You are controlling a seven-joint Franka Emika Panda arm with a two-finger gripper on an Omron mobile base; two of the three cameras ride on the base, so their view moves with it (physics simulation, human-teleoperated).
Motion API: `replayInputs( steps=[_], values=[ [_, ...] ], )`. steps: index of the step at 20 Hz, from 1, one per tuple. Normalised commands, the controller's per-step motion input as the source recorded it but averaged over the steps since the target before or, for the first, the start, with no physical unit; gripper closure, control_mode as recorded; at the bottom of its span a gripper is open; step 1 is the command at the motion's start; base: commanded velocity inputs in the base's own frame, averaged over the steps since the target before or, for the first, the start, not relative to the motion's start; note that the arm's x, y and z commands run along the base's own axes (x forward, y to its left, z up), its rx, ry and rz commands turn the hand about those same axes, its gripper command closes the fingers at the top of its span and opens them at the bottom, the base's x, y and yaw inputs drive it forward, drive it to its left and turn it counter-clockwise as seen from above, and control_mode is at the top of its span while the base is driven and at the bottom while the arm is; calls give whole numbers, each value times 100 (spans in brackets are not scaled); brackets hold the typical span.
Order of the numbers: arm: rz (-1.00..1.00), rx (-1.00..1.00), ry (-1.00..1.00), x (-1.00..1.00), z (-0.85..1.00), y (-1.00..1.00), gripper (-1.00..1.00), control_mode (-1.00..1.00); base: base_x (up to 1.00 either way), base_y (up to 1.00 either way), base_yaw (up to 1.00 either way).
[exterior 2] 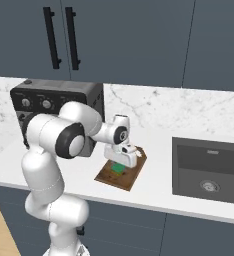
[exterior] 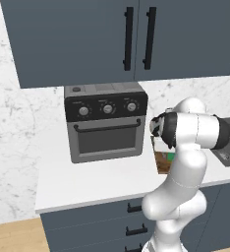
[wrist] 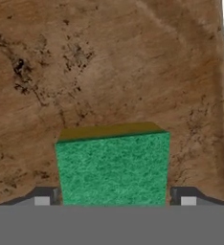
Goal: Pick up the sponge from the counter and clean the cutting board by briefly scrubbing or pressing down on the cutting board. Once finished, release the sponge.
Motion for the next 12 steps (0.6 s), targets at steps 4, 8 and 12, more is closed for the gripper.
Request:
replayInputs(
  steps=[4, 8, 12],
  values=[
    [0, 3, 0, -26, 0, -1, -100, -100, 0, 0, 0],
    [0, 3, 0, -34, 23, 0, -100, -100, 0, 0, 0],
    [0, 7, 0, -32, 91, 0, -100, -100, 0, 0, 0]
  ],
)
